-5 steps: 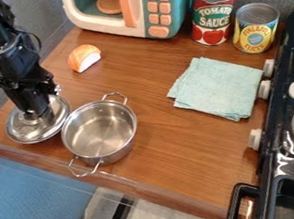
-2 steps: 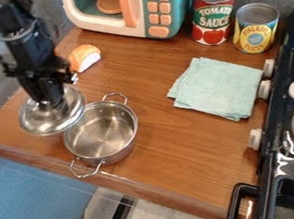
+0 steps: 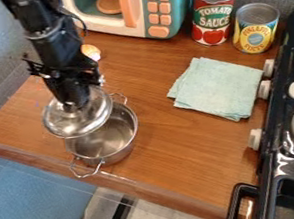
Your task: Put the lid on top of the silver pot
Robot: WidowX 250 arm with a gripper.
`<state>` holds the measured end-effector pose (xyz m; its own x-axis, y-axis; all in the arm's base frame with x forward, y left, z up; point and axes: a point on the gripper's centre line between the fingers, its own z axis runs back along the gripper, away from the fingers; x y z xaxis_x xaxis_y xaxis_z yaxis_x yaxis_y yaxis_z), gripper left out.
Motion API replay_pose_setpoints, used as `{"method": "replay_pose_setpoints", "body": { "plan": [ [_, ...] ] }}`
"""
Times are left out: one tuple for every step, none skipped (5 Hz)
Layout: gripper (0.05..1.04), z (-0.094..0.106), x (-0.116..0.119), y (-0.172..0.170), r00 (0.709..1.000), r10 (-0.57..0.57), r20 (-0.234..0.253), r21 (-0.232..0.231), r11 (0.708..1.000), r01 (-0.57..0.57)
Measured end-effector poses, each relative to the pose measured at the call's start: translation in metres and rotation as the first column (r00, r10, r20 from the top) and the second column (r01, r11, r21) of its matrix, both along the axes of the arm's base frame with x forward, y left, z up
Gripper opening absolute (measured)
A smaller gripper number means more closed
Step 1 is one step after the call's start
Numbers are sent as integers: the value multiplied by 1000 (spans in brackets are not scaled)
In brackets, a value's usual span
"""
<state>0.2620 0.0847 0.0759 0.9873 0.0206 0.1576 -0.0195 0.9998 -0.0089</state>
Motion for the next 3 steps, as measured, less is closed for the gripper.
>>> {"method": "replay_pose_setpoints", "body": {
  "plan": [
    [288,-6,1,-12,999,-32,1,12,999,32],
    [288,-16,0,-19,999,-45,-15,18,999,45],
    [288,-24,3,-25,998,-62,-33,30,998,63]
  ]
}}
